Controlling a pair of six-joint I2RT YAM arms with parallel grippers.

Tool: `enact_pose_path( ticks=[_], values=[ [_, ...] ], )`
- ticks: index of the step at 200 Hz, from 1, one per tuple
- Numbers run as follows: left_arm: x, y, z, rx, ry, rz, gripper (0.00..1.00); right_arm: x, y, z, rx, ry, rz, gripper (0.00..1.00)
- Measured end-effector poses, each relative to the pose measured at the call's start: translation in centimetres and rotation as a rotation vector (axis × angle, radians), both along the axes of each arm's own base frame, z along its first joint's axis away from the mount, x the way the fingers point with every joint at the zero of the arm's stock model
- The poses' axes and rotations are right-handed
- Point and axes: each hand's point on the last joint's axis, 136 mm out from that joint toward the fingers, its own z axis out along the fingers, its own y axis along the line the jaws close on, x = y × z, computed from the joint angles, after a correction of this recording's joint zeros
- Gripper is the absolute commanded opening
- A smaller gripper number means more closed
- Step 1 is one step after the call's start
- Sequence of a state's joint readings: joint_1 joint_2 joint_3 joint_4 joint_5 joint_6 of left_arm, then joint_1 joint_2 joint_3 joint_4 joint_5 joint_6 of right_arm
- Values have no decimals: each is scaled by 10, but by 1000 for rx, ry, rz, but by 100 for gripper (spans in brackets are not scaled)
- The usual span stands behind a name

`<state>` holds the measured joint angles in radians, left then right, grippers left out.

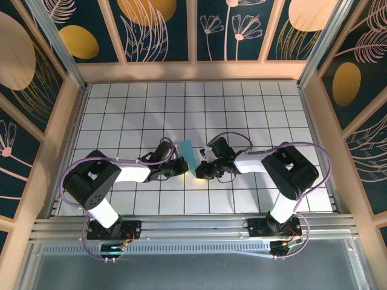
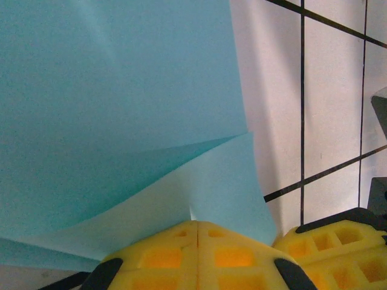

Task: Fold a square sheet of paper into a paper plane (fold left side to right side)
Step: Third fold the triangle at the center of the table.

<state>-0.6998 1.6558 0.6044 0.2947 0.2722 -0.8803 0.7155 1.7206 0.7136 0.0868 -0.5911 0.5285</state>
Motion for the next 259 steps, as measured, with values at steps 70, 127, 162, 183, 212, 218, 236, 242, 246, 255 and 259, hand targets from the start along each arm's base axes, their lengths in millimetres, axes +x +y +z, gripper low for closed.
enact_pose_path(
  ticks=[70,127,162,183,212,218,236,242,246,255,259],
  values=[
    [6,-2,57,-64,-133,-7,12,1,-2,-2,1,-8,8,0],
    [-27,-19,44,-97,-88,-91,6,0,-2,-2,8,-13,15,0],
    [-30,-27,36,-112,-62,-97,6,1,-2,-2,7,-14,15,0],
    [-30,-27,28,-104,-45,-91,6,1,-2,-2,7,-17,19,0],
    [-29,-24,20,-83,-28,-67,5,0,-2,-2,7,-17,19,0],
    [-28,-23,19,-81,-26,-60,5,0,-2,-2,7,-17,19,0],
    [-25,-22,19,-77,-26,-38,5,1,-2,-2,7,-17,19,0],
    [-25,-21,18,-75,-27,-30,5,1,-2,-2,7,-17,19,0],
    [-24,-21,18,-74,-27,-25,6,1,-2,-2,7,-18,19,0],
    [-22,-20,18,-70,-29,-15,6,1,-2,-2,7,-17,19,0],
    [-22,-19,18,-68,-31,-9,6,1,-2,-2,7,-17,19,0]
  ],
)
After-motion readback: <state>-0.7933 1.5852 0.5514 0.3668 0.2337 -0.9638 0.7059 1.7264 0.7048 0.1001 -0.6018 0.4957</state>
